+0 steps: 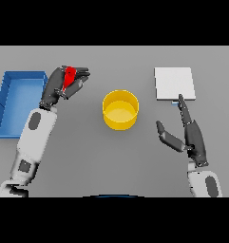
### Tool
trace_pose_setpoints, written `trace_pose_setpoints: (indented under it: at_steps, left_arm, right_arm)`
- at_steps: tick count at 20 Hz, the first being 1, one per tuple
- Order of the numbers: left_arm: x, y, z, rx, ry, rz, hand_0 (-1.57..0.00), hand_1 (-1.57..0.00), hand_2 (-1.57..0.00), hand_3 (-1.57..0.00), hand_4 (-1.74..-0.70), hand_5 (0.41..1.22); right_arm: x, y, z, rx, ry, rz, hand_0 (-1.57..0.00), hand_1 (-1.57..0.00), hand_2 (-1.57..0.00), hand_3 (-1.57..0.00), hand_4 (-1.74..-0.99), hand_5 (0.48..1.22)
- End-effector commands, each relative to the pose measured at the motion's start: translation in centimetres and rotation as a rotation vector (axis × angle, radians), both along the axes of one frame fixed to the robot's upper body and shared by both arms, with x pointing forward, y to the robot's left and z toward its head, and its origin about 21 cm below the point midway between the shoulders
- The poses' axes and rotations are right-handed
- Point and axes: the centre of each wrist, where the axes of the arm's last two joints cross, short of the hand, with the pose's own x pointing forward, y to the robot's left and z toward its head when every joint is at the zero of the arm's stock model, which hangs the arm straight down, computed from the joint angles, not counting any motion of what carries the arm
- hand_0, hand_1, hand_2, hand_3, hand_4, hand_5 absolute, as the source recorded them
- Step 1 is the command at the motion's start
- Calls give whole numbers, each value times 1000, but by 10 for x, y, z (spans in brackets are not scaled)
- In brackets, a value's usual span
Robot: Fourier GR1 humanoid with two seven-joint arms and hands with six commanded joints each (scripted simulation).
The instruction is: Pick up the red beaker and tilt it to pour out 1 green nut into yellow bowl. Pick up the yellow bowl and place it on the metallic measuring scale.
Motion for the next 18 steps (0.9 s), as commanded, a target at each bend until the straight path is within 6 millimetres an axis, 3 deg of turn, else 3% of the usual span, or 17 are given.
trace_pose_setpoints:
  at_steps: [1, 5, 8, 15, 16, 18]
  left_arm:
    - [1, -3, 4, 51, 2, -15, -1563, -1564, -1564, -1562, -1732, 1129]
    - [5, -7, 24, 335, -24, -96, -1568, -1568, -1568, -1567, -1737, 1125]
    - [10, -31, 39, 524, -47, -154, -1569, -1569, -1570, -1569, -1739, 1134]
    - [14, -63, 57, 1019, -128, -268, -1571, -1571, -1571, -1571, -1741, 1197]
    - [14, -68, 59, 1091, -133, -293, -1571, -1571, -1571, -1571, -1689, 1202]
    - [17, -80, 63, 1221, -154, -331, -1571, -1571, -1571, -1436, -1705, 1209]
  right_arm:
    - [0, 2, 1, 9, 12, 0, 1, 1, 1, 1, -1202, 662]
    - [-1, 8, 1, 3, 29, 2, 1, 1, 1, 1, -1186, 660]
    - [3, 6, 3, 8, 46, 7, 1, 1, 1, 1, -1178, 667]
    - [-5, 9, 3, 33, 44, 1, 1, 1, 1, 1, -1187, 676]
    - [-4, 8, 3, 34, 44, 2, 1, 1, 1, 1, -1191, 675]
    - [-3, 7, 2, 42, 60, -1, 1, 1, 1, 1, -1191, 675]
